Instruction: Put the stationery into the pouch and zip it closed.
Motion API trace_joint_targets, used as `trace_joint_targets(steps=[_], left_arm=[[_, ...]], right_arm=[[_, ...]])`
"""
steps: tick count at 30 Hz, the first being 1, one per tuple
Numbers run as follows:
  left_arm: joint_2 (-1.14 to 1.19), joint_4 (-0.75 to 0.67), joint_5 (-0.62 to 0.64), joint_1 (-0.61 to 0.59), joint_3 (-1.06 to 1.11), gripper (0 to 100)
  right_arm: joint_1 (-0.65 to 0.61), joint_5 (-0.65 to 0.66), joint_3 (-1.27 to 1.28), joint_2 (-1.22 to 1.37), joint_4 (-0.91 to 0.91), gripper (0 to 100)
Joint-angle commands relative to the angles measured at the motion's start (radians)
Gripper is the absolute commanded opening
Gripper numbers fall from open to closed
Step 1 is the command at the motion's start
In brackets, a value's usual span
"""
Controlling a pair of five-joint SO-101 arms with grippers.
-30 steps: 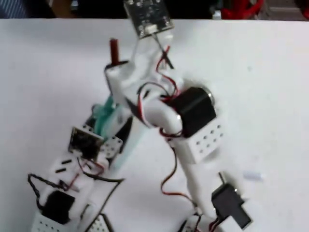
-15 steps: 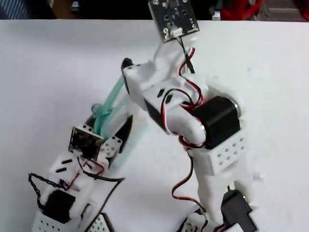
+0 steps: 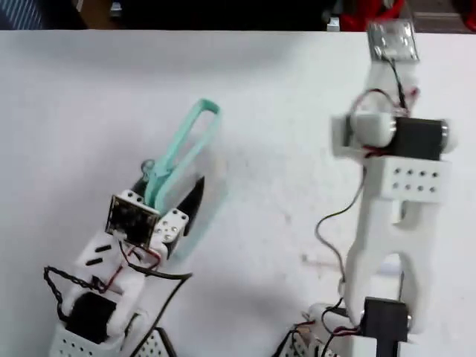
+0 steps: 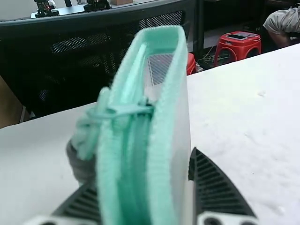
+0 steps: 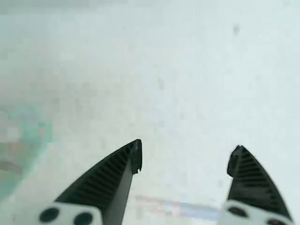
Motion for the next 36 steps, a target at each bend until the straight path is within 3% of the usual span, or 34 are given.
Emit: trace_joint_targets(steps=[1,4,6,17,28,30,33,36], left_arm=[[-0.012,-0.018,0.002,0.01,-0.005,18],[-0.012,-0.018,0.0,0.01,-0.005,18],[-0.012,-0.018,-0.002,0.012,-0.005,18],[-0.012,-0.015,-0.002,0.01,-0.003,18],[-0.012,-0.017,-0.003,0.012,-0.003,18],[-0.012,-0.017,-0.003,0.012,-0.003,18],[-0.012,-0.017,-0.003,0.012,-0.003,18],[-0.012,-0.017,-0.003,0.012,-0.003,18]], right_arm=[[0.119,0.675,0.328,-0.03,-0.028,27.9],[0.183,1.089,0.503,-0.033,-0.064,27.9],[0.236,1.257,0.578,-0.033,-0.062,27.9],[0.286,1.705,1.008,-0.031,-0.348,28.0],[0.171,1.692,1.283,-0.031,-0.746,27.6],[0.15,1.636,1.275,-0.031,-0.759,21.8],[0.127,1.557,1.231,-0.031,-0.754,0.1],[0.12,1.461,1.157,-0.039,-0.751,3.6]])
